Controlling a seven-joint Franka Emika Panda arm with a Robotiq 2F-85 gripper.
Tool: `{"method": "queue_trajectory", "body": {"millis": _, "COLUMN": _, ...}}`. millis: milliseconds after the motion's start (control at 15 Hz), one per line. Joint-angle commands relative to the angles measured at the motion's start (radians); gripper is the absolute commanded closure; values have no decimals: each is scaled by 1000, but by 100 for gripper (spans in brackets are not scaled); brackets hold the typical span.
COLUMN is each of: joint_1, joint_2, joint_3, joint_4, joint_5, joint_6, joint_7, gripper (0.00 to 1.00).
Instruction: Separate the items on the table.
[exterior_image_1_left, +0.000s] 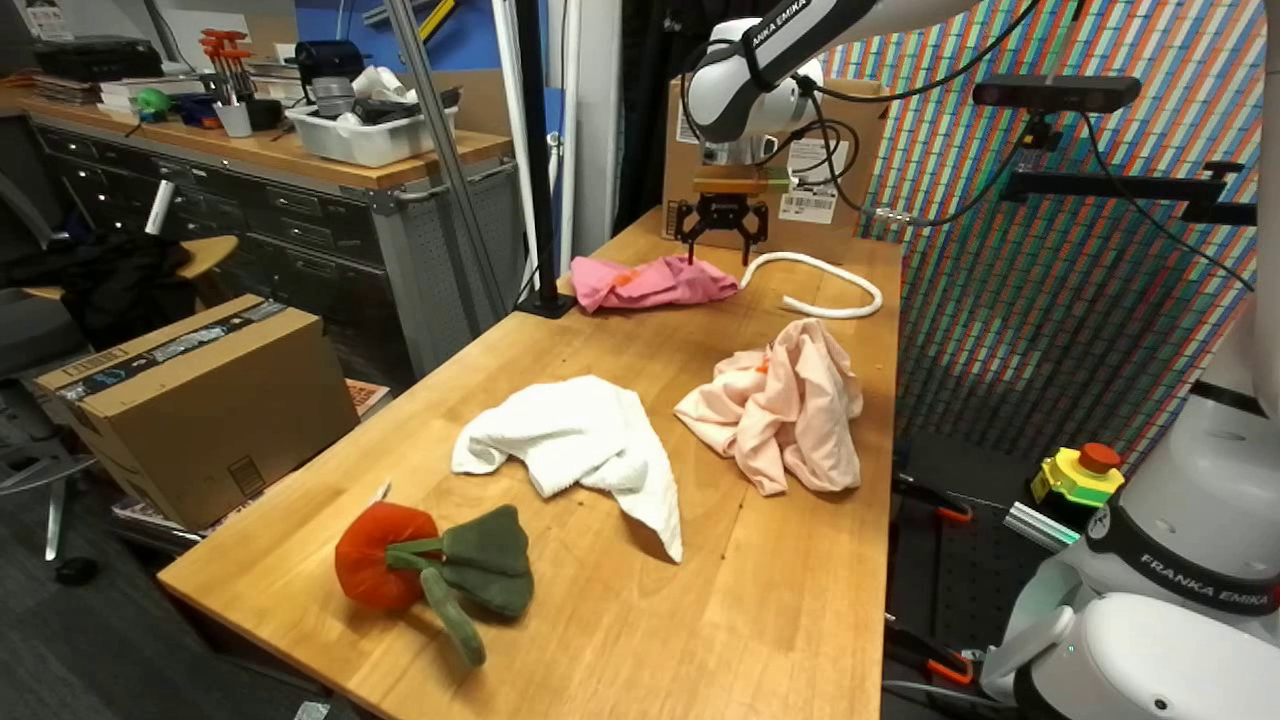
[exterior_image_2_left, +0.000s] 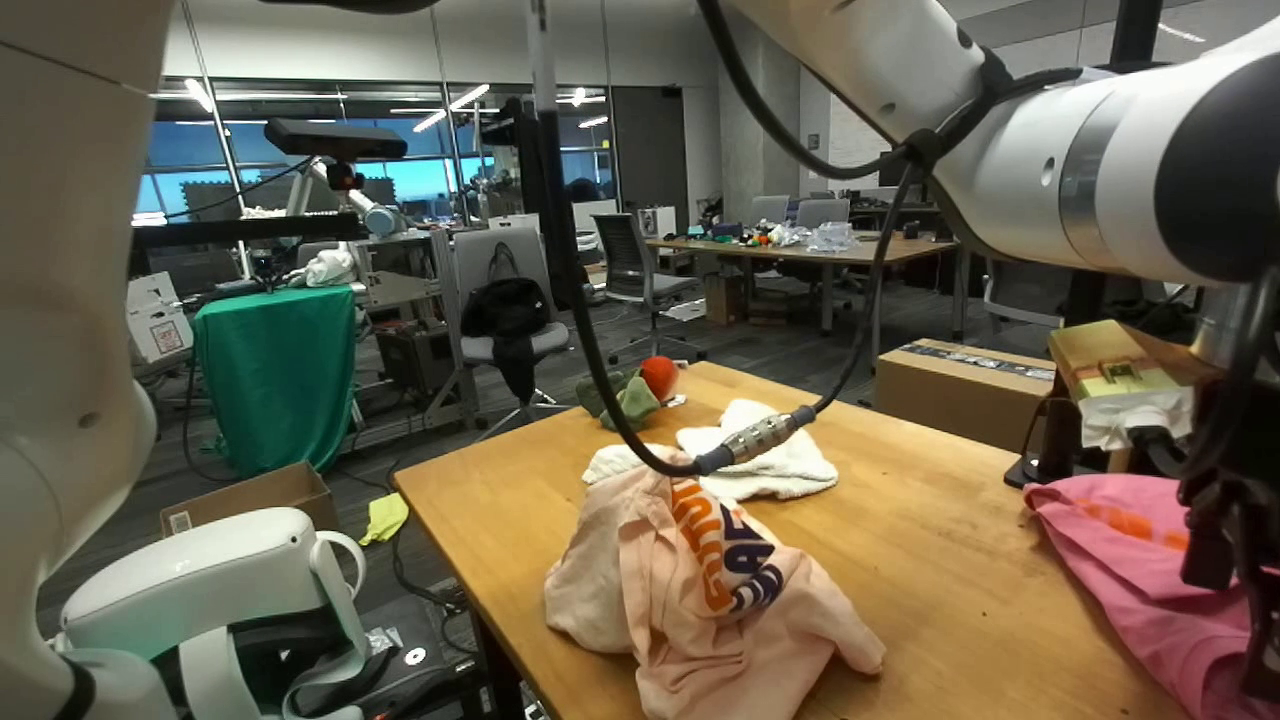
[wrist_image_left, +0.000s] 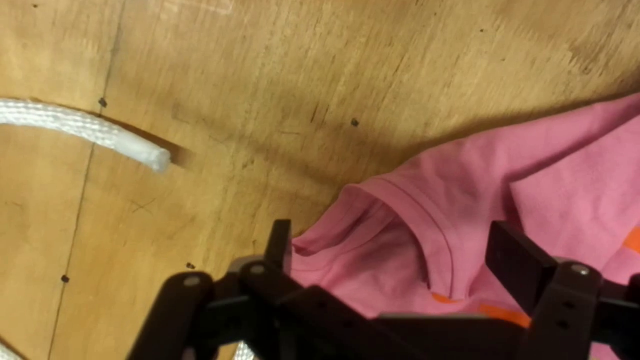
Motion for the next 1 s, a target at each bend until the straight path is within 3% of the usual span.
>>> {"method": "queue_trajectory", "body": {"millis": 0, "joint_1": 21, "joint_2": 4, "joint_3": -30, "joint_4": 6, "joint_5": -39, "joint_6": 11, "joint_7": 38, "gripper": 0}}
{"method": "queue_trajectory", "body": {"millis": 467, "joint_1": 12, "joint_2": -3, "joint_3": -20, "joint_4": 21, "joint_5": -38, "joint_6": -156, "joint_7": 40, "gripper": 0}}
{"method": "queue_trajectory", "body": {"millis": 733, "joint_1": -7, "joint_2": -2, "joint_3": 7, "joint_4": 38, "joint_5": 15, "joint_6": -254, "joint_7": -35, "gripper": 0}}
{"method": "queue_trajectory", "body": {"millis": 933, "joint_1": -10, "joint_2": 0, "joint_3": 13, "joint_4": 44, "joint_5": 40, "joint_6": -260, "joint_7": -93, "gripper": 0}}
